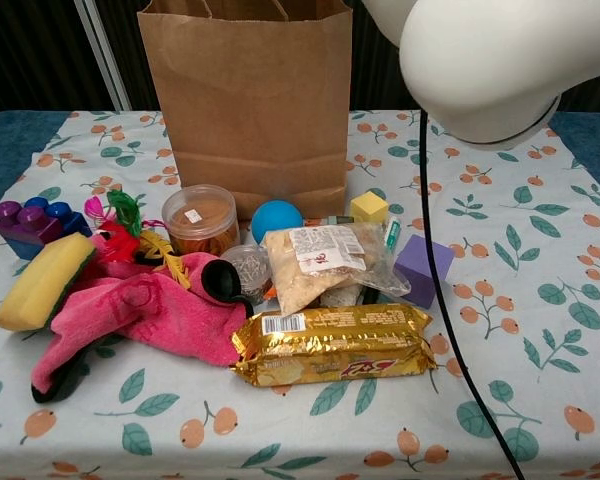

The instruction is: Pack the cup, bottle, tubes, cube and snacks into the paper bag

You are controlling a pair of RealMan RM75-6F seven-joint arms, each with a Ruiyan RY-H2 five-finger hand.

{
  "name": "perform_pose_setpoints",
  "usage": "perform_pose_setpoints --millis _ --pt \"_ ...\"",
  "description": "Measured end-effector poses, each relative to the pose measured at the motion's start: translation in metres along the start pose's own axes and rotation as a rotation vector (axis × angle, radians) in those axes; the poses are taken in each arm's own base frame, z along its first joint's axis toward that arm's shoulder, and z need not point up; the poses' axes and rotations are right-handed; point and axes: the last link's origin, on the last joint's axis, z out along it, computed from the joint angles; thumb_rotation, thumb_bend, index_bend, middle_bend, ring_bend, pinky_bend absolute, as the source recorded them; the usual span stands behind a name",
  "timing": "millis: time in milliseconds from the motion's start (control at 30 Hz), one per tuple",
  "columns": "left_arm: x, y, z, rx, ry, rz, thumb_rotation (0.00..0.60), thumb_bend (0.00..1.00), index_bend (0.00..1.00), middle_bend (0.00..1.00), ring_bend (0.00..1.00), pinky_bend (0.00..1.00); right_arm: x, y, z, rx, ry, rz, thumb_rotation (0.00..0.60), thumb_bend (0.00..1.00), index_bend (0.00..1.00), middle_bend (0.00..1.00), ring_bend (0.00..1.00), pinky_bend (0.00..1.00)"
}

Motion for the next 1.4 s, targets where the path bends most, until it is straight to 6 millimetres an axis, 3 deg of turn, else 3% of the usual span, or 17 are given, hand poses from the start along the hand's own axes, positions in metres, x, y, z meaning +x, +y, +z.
perform_pose_setpoints --millis 167,300,433,533,733,800,1100,1267,1400 --pt "0.0 -0.001 0.001 -0.001 0.006 0.0 0.6 0.0 0.11 0.1 0.06 0.16 -0.01 0.002 0.004 -0.006 0.016 0.151 0.6 0.16 0.53 0.47 0.37 0.53" --pt "0.001 -0.002 0.001 -0.006 0.015 0.003 0.6 0.0 0.11 0.1 0.06 0.16 -0.02 0.015 0.006 -0.057 0.023 0.231 0.6 0.16 0.53 0.47 0.37 0.53" --pt "0.003 -0.003 0.001 -0.006 0.021 0.012 0.6 0.0 0.11 0.1 0.06 0.16 -0.03 0.031 0.005 -0.115 0.008 0.29 0.6 0.07 0.49 0.44 0.34 0.5" --pt "0.005 -0.004 0.001 0.001 0.024 0.017 0.6 0.0 0.11 0.1 0.06 0.16 -0.037 0.039 0.003 -0.134 -0.017 0.324 0.6 0.0 0.4 0.39 0.28 0.43" --pt "0.004 -0.004 0.001 0.001 0.019 0.016 0.6 0.0 0.11 0.1 0.06 0.16 -0.043 0.043 0.0 -0.111 -0.103 0.361 0.6 0.0 0.12 0.2 0.08 0.25" --pt "0.003 -0.003 0.001 -0.001 0.017 0.015 0.6 0.0 0.11 0.1 0.06 0.16 -0.04 0.042 0.0 -0.097 -0.116 0.363 0.6 0.0 0.1 0.19 0.06 0.24" --pt "0.001 0.001 0.0 -0.01 0.009 0.011 0.6 0.0 0.11 0.1 0.06 0.16 0.001 0.018 0.001 0.015 -0.068 0.355 0.6 0.0 0.1 0.22 0.08 0.24" --pt "-0.003 0.004 0.002 -0.02 -0.002 0.008 0.6 0.0 0.11 0.1 0.06 0.16 0.052 0.004 -0.014 0.107 0.004 0.249 0.6 0.0 0.18 0.29 0.14 0.24" --pt "-0.007 0.008 0.005 -0.03 -0.014 0.006 0.6 0.0 0.11 0.1 0.06 0.16 0.094 0.013 -0.044 0.103 0.035 0.064 0.6 0.0 0.23 0.31 0.16 0.25"
